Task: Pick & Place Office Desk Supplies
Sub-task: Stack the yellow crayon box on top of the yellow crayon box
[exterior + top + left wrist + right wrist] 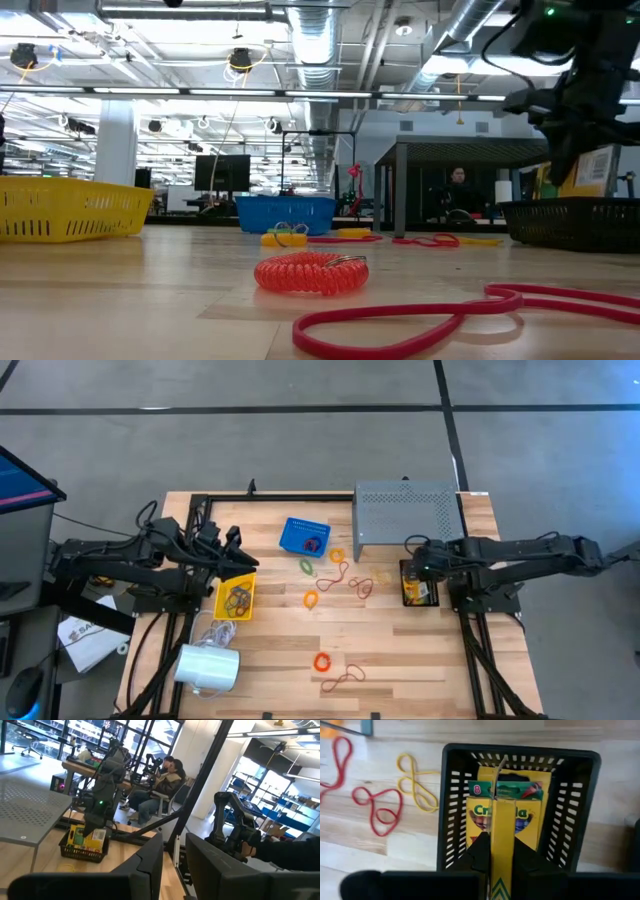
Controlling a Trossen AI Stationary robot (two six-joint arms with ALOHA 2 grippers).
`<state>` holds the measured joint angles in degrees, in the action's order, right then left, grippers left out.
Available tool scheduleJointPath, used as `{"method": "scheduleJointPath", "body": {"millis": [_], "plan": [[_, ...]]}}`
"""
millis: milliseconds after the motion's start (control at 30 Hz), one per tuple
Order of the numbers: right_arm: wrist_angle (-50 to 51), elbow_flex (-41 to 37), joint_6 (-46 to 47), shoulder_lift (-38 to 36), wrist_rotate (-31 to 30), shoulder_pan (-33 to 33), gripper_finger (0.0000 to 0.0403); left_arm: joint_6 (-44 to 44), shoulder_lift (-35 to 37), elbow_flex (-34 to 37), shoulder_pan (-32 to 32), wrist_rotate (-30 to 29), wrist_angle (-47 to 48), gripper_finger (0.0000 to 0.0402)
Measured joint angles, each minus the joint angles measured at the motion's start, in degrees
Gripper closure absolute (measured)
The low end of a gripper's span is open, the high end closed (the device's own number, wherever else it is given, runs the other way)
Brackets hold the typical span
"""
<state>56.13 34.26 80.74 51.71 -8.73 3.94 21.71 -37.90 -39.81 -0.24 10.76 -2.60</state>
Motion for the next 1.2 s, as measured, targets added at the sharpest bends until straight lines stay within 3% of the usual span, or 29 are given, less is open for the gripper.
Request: {"method": "scheduleJointPath", "body": {"millis": [400, 633, 833, 1200], "plan": [[-7.0, 0.0, -5.4, 9.6, 1.6, 1.9, 0.0339, 1.4, -0.4, 0.0, 0.0, 0.0, -0.2, 0.0323], [-7.3, 0.0, -7.7, 11.6, 3.1, 1.8, 0.0263, 1.7, -0.4, 0.0, -0.4, 0.0, 0.0, 0.0324], [-3.9, 0.0, -6.0, 9.1, 2.9, 1.8, 0.0204, 2.1, -0.4, 0.0, -0.4, 0.0, 0.0, 0.0324], [-3.2, 0.1, -2.7, -0.5, 1.2, 0.5, 0.0234, 3.0, -0.4, 0.0, -0.4, 0.0, 0.1, 0.0323]]}}
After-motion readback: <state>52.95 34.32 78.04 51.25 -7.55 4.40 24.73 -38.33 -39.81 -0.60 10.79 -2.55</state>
